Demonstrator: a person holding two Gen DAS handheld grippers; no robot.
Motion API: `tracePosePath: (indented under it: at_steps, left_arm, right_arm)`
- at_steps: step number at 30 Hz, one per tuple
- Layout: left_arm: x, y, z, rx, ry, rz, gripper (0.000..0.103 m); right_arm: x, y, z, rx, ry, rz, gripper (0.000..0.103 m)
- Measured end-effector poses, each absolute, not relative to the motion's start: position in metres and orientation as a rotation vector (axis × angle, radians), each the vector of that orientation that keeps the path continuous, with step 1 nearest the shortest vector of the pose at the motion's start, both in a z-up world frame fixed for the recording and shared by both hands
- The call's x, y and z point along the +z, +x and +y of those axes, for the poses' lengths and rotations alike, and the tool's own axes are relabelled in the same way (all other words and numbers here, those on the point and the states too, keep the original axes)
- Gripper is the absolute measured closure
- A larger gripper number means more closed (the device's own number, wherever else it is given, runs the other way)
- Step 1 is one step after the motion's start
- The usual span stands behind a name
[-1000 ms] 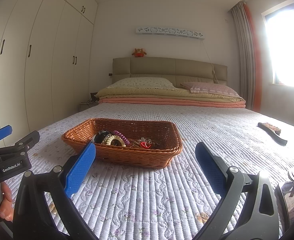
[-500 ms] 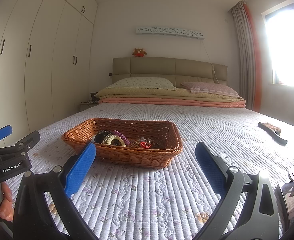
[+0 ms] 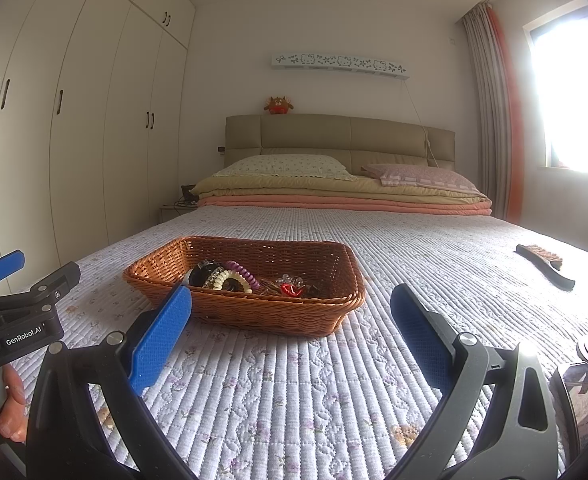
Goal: Organize jewelry
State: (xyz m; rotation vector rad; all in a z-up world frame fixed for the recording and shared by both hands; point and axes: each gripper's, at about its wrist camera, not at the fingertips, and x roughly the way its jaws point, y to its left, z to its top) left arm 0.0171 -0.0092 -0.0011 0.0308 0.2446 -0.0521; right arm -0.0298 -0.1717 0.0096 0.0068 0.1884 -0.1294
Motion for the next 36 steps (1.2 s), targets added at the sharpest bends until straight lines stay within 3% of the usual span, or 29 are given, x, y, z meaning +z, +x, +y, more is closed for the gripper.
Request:
tracePosePath:
  at_steps: [36]
  left_arm:
    - [0.0003, 0.0136, -0.0055, -0.055, 0.038, 0.226, 0.007]
  right_arm:
    - [0.0094, -0.0297, -0.1705, -0.131, 0.008, 0.188, 0.008]
